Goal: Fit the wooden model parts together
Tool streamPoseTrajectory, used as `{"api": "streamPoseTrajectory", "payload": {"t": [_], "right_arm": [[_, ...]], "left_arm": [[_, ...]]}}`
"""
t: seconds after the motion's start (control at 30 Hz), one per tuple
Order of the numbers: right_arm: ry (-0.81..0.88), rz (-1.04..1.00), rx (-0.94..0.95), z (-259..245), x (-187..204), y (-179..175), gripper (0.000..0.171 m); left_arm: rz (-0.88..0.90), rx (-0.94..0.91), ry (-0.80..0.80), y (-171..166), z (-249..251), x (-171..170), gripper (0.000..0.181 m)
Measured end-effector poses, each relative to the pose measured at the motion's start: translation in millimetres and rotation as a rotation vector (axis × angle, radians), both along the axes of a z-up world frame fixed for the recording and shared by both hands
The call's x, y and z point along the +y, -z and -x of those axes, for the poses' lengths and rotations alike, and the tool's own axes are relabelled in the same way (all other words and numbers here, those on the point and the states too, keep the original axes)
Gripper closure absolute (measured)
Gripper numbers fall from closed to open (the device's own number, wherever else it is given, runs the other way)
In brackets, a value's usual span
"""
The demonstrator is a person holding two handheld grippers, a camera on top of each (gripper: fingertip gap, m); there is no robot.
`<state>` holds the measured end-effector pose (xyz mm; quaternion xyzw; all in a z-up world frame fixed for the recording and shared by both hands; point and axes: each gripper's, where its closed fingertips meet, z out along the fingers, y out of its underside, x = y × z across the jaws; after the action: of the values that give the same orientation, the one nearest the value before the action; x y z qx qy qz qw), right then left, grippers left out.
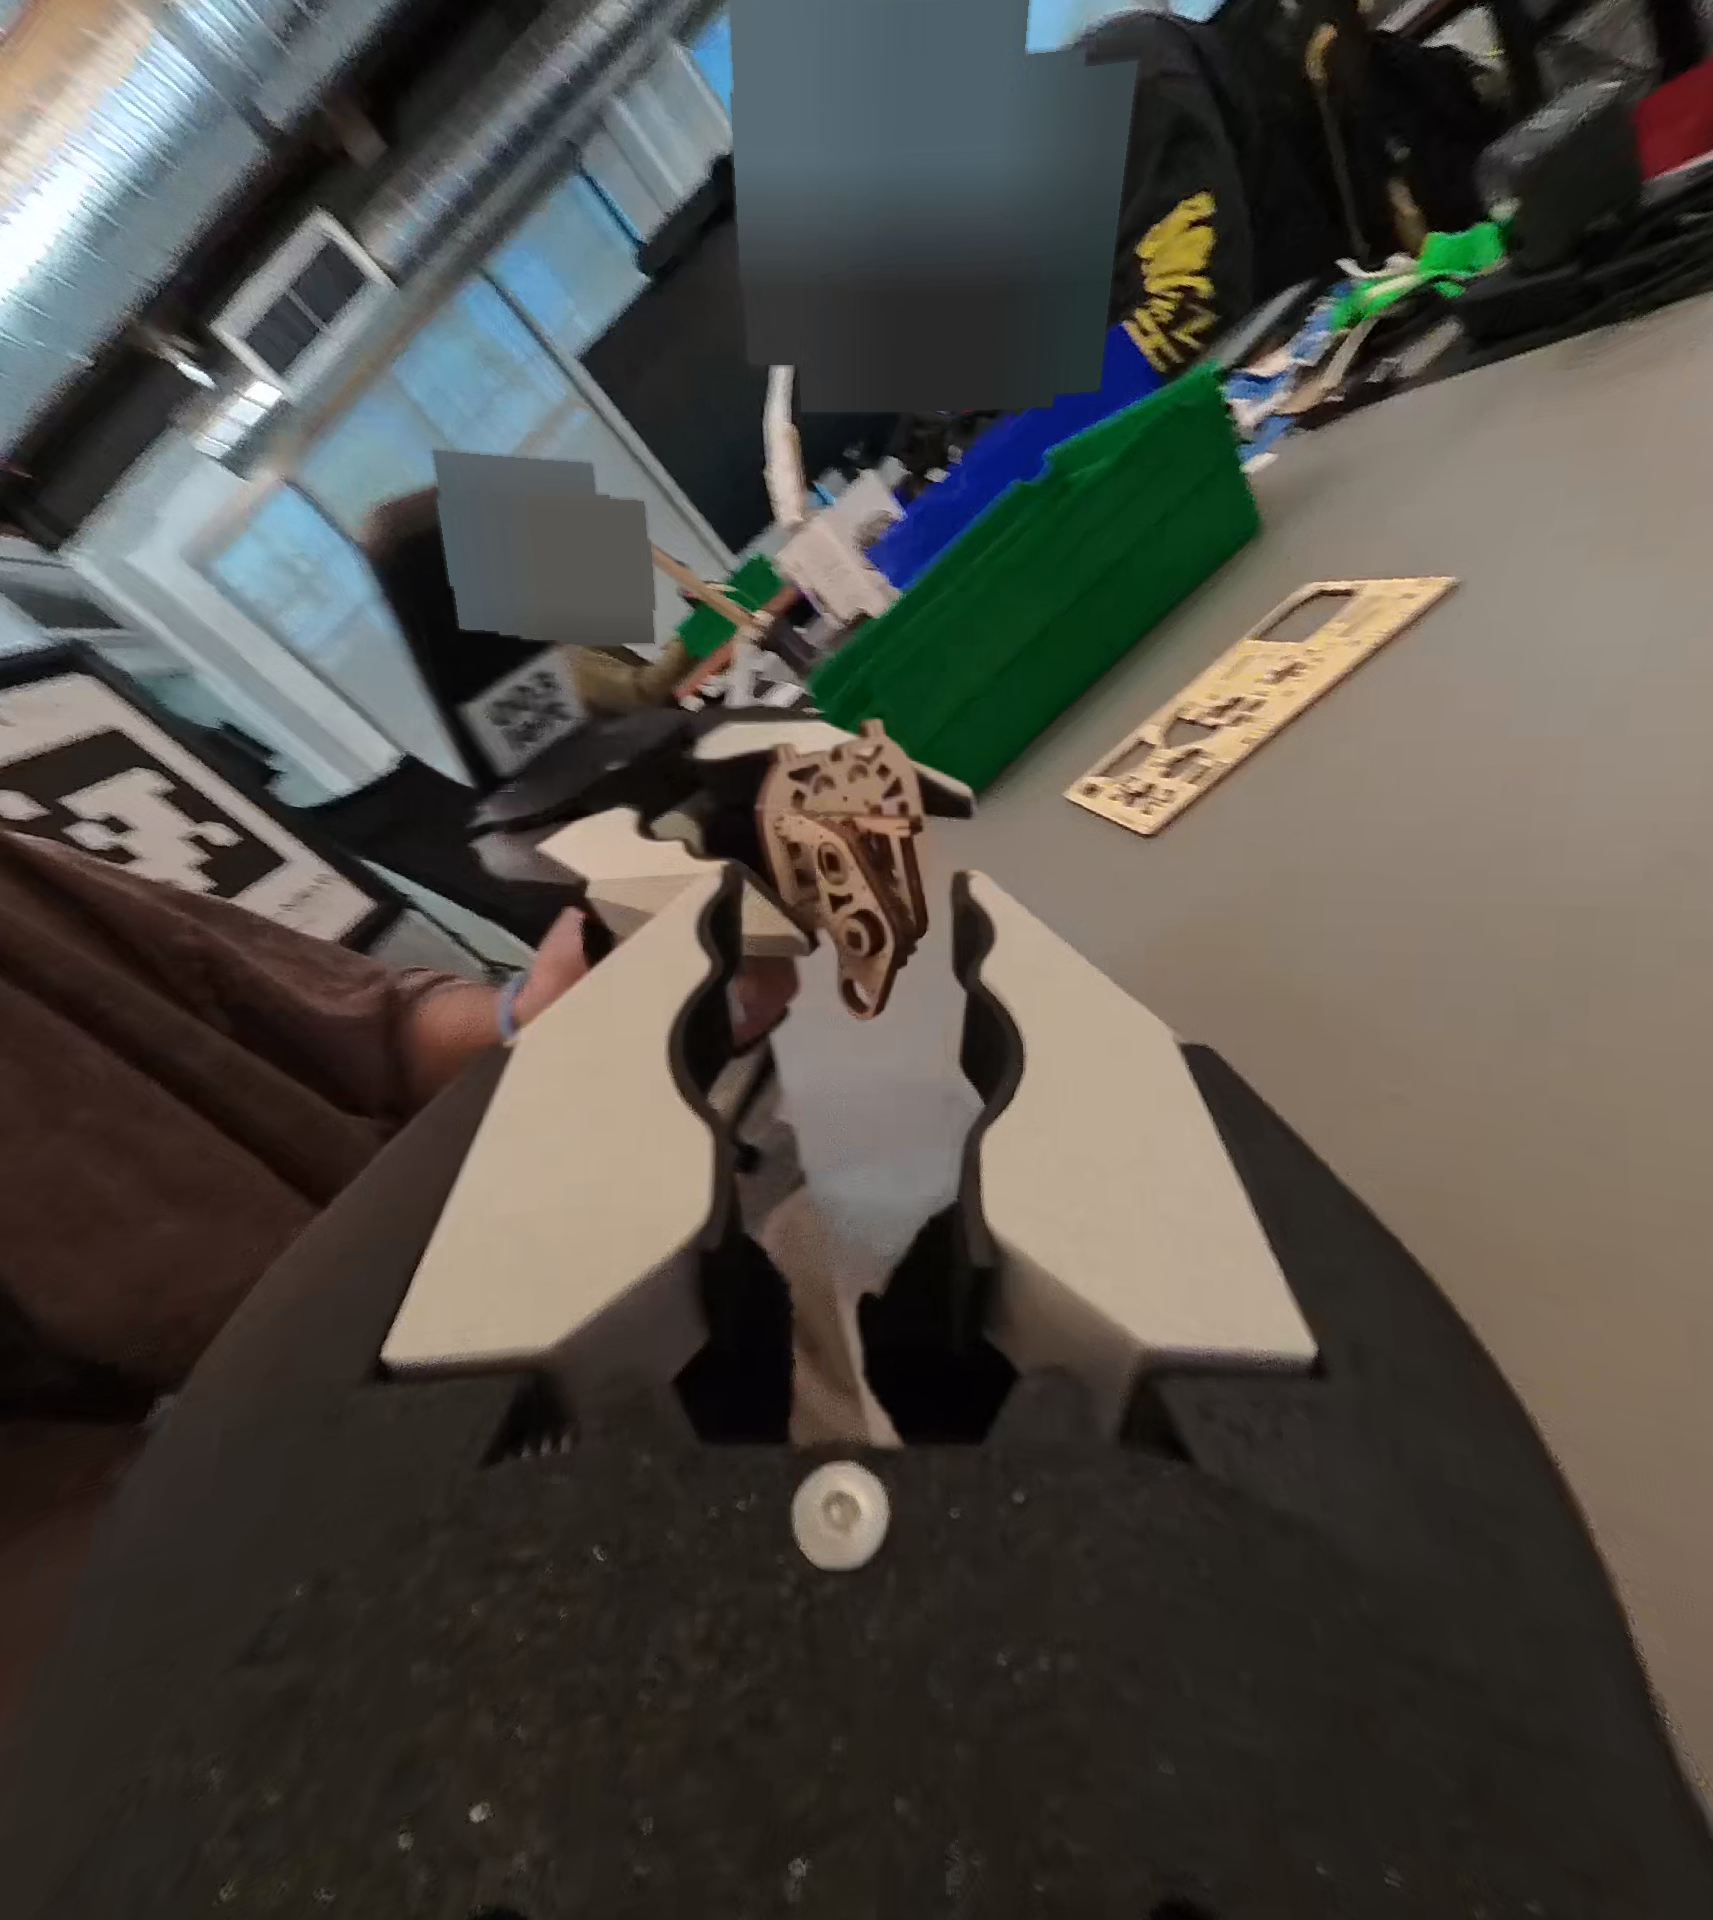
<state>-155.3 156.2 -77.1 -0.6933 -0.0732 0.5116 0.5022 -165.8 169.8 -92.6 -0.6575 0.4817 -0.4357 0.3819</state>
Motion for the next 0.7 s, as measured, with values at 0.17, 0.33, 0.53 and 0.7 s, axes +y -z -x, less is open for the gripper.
{"api": "streamPoseTrajectory", "payload": {"t": [0.17,0.33,0.53,0.7], "right_arm": [[0.173,-0.009,-0.278,-0.1,7.2,11.5,0.111],[0.206,-0.057,-0.495,12.1,0.2,12.8,0.107],[0.216,-0.034,-0.530,9.0,-3.0,20.0,0.124],[0.225,-0.039,-0.580,6.3,-3.6,22.5,0.130]], "left_arm": [[-0.378,0.147,-0.091,13.7,0.4,3.9,0.130],[-0.617,0.212,-0.139,10.2,-2.9,-0.8,0.131],[-0.801,0.237,-0.159,3.3,-5.8,-5.4,0.131],[-0.879,0.255,-0.167,1.2,-7.9,-6.1,0.131]]}}
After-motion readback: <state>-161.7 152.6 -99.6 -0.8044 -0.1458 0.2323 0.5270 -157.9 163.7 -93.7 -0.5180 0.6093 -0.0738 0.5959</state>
